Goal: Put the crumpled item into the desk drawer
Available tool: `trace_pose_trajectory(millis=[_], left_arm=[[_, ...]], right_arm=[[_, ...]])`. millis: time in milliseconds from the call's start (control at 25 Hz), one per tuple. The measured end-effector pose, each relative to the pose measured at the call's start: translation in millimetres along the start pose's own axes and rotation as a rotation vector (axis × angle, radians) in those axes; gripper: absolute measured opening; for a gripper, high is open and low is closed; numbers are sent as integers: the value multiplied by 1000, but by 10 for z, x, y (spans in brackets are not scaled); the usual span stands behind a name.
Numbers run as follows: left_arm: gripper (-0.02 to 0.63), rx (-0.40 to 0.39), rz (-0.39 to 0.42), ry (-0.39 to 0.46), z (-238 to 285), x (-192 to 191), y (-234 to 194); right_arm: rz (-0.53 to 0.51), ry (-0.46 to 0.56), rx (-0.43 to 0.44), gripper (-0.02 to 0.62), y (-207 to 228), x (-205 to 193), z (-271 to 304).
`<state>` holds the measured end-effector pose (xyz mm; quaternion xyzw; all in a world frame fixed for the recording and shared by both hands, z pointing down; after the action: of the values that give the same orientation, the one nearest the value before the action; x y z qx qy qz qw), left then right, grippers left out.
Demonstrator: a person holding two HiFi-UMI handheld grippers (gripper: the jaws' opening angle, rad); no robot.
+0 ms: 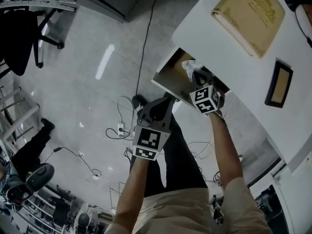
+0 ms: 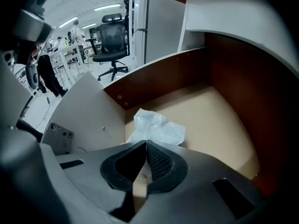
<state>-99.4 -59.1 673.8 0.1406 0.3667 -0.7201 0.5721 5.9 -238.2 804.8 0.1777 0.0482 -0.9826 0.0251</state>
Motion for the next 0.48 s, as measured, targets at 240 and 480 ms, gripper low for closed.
trace_pose_trajectory(millis=[240, 480], left_arm=[[15, 8, -10, -26, -104, -144, -67], [15, -19, 33, -31, -114, -40, -24]], right_arm=[[24, -6, 4, 55, -13, -5, -1], [100, 14, -8, 57, -22, 8, -164]])
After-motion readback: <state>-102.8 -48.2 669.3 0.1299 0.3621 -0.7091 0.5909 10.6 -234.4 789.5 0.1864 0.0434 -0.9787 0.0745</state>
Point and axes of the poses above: the fingertips, and each gripper's own axes: z forward along the fingers, y to its right, x out of its top, the point moved 10 cm from there along -z, backward along the fingers, and after that the axes turned 5 degrees about -y, right-handed, at the moved point
